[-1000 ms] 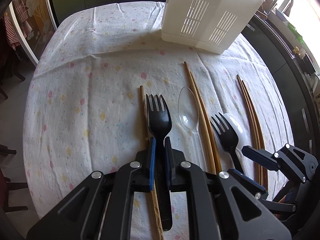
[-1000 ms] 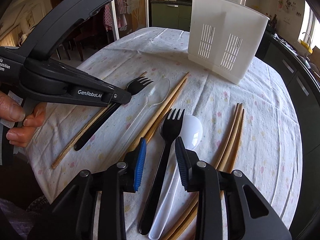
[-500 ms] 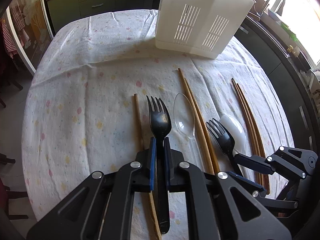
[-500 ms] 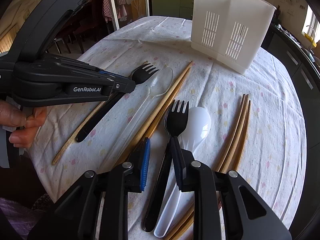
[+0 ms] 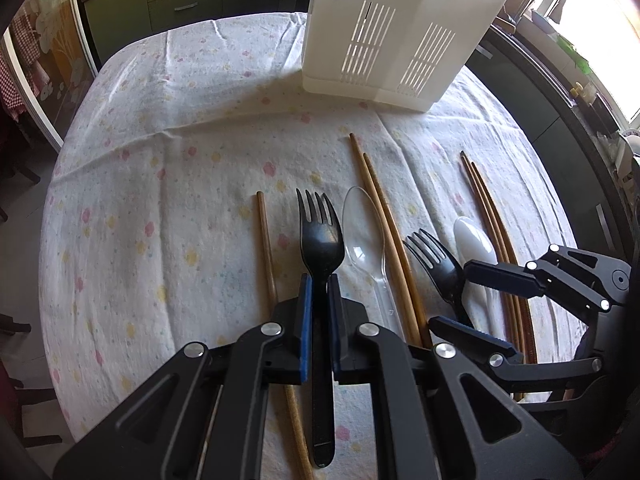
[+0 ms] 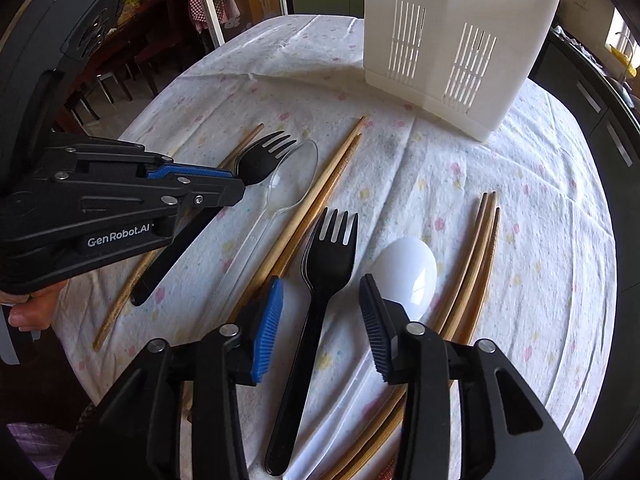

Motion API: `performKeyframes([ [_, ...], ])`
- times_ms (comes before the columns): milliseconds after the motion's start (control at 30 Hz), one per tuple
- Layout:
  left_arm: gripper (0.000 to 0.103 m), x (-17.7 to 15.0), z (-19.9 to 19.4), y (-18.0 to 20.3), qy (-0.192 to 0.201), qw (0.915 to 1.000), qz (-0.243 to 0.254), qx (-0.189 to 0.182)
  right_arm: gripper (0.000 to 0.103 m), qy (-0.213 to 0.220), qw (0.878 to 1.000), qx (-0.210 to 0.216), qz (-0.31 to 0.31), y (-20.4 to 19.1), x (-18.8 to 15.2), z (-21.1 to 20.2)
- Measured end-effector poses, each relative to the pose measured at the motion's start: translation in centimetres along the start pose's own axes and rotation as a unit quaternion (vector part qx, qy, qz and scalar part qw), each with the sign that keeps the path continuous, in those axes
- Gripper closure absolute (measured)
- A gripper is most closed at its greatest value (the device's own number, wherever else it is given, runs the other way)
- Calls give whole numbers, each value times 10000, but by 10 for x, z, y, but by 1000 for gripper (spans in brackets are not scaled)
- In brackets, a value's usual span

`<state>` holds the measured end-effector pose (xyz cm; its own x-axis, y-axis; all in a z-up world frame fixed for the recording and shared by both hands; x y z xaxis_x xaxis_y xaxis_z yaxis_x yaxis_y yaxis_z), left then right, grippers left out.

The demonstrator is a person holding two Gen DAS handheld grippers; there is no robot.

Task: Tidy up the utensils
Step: 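Close the right tool on the other black fork beside the white spoon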

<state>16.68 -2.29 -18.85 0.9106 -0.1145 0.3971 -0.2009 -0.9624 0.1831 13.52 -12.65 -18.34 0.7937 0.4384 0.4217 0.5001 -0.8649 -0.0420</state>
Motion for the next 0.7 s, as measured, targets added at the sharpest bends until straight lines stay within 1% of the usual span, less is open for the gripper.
performKeyframes([
  [33,95,0,1,0,-5,10000,12,11,54,-14,10000,2,-24,-1,1,2],
  [100,95,0,1,0,-1,10000,42,23,54,6,10000,-17,-59,-1,2,3],
  [167,95,0,2,0,2,10000,58,23,73,62,10000,-39,-48,1,3,2],
  [200,95,0,2,0,1,10000,63,17,76,70,10000,1,-15,2,3,2],
  [333,95,0,2,0,3,10000,71,11,76,175,9998,92,1,3,0,0],
  [433,95,0,1,-1,25,10000,44,-17,76,340,9992,181,74,4,-2,-8],
  [567,95,-1,-4,-3,103,9997,-34,-239,76,639,9970,330,267,10,-3,-26],
  [700,96,-2,-12,2,223,9990,13,-378,76,952,9935,444,437,17,-5,-46],
])
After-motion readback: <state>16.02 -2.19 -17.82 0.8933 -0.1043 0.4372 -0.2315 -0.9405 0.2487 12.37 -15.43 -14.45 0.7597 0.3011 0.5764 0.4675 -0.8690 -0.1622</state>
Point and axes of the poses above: each gripper's, at about its wrist camera, not at the fingertips, and z roughly the way its jaws point, y to its right, x to its top, the point moved 4 cm from there along z, roughly the way its jaws point, and after that the axes turned 1 degree about -x, right-handed, at the moved point
